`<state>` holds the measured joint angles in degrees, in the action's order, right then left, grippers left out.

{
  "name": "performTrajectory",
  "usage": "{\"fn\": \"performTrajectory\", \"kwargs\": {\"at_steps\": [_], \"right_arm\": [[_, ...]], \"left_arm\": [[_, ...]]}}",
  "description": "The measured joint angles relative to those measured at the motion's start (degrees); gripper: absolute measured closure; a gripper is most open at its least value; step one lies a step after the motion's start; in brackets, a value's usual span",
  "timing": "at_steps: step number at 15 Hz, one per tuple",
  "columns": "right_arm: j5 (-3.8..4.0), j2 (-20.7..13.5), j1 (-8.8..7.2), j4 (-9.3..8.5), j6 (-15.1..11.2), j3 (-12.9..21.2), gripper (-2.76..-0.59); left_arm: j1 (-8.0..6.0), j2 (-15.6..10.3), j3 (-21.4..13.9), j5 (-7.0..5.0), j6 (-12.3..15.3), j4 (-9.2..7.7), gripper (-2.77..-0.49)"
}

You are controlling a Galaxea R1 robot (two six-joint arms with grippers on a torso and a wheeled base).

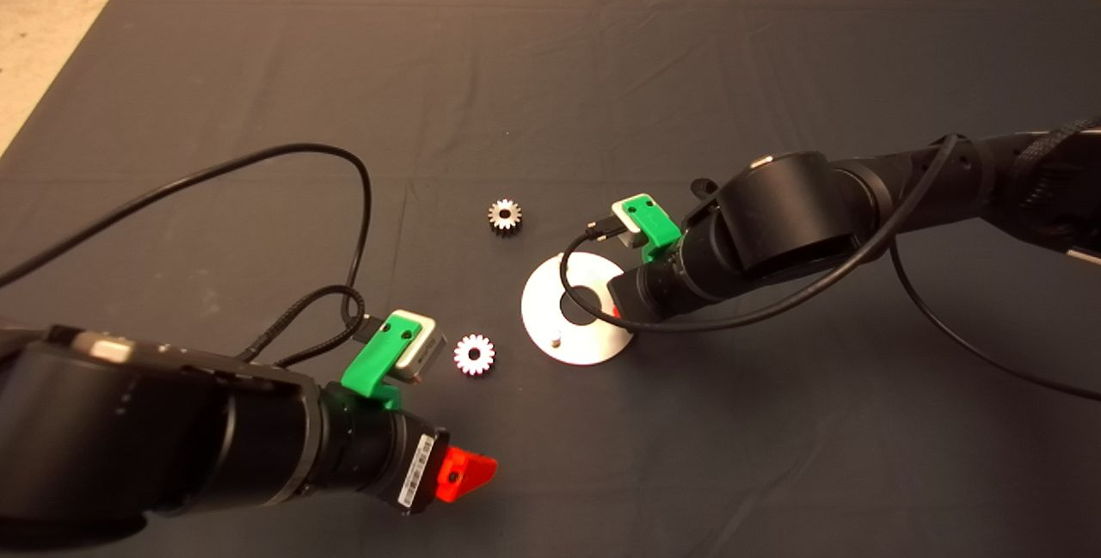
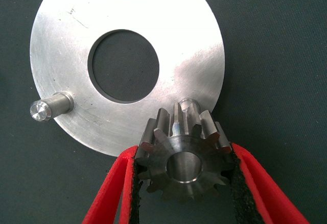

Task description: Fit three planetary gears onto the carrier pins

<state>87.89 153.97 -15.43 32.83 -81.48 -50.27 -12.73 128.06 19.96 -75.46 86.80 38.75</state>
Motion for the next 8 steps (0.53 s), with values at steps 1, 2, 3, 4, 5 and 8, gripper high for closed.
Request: {"fn": "performTrajectory", "kwargs": {"at_steps": [1, 2, 3, 4, 5, 8], "right_arm": [[0.00, 0.00, 0.02, 0.00, 0.01, 0.00, -0.97], [0.00, 0.00, 0.02, 0.00, 0.01, 0.00, -0.97], [0.00, 0.00, 0.03, 0.01, 0.01, 0.00, -0.97], [0.00, 0.00, 0.04, 0.02, 0.01, 0.00, -0.97], [0.00, 0.00, 0.04, 0.02, 0.04, 0.00, -0.97], [0.00, 0.00, 0.04, 0.02, 0.06, -0.02, -0.97]], "left_arm": [[-0.02, 0.00, 0.00, 0.00, 0.00, 0.00, -2.75], [0.00, 0.00, 0.00, -0.01, 0.00, 0.00, -2.75], [0.00, 0.00, 0.00, -0.01, 0.00, 0.00, -2.75], [0.00, 0.00, 0.00, -0.01, 0.00, 0.00, -2.75], [0.00, 0.00, 0.00, -0.01, 0.00, 0.00, -2.75], [0.00, 0.00, 0.00, -0.01, 0.00, 0.00, -2.75]]}}
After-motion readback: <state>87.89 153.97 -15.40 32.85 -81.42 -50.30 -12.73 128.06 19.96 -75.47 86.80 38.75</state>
